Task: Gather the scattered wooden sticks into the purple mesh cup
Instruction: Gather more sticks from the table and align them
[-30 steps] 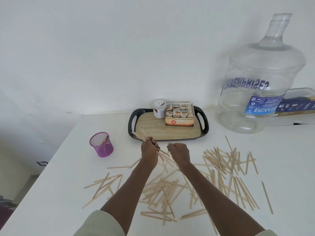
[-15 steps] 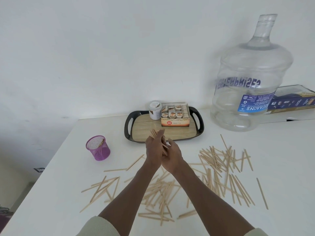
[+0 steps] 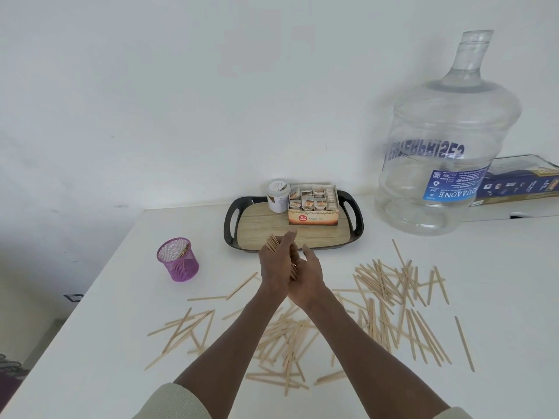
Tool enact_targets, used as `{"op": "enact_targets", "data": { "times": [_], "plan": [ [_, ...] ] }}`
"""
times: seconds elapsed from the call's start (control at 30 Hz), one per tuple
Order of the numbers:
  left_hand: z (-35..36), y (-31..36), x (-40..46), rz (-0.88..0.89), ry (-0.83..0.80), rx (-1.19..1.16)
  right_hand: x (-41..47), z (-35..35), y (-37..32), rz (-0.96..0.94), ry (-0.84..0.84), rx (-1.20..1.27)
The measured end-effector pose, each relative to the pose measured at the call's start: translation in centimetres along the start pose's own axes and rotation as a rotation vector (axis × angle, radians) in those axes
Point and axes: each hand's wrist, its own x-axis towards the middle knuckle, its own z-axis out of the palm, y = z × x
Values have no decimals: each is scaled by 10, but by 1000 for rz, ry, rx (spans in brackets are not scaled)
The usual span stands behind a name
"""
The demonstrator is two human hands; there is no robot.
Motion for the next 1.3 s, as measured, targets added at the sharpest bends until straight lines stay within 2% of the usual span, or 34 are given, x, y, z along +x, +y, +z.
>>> {"op": "enact_targets", "data": {
  "times": [0.2,0.37,0.43,0.6,0.7,0.87,1.0,1.17,1.3],
  "plan": [
    [-7,-1,-7,-67,72,43,6,5,6,-43,19,-217],
    [-28,1,-7,39,42,134,7,14,2,-277,88,-610],
    [-40,0,-6,107,41,248,5,22,-7,-355,50,-766],
    [-64,-9,4,203,94,560,2,51,-21,-526,-137,-1548],
    [-76,-10,9,229,83,651,6,67,-16,-534,-221,-1829],
    [-99,-9,16,227,92,706,10,81,4,-552,-351,-2035],
    [-117,-9,22,225,100,707,16,91,22,-604,-366,-2118],
    [-138,-7,29,229,63,696,26,107,39,-540,-398,-2183],
    [-157,-7,37,211,101,680,39,116,50,-541,-381,-2213]
  ]
}}
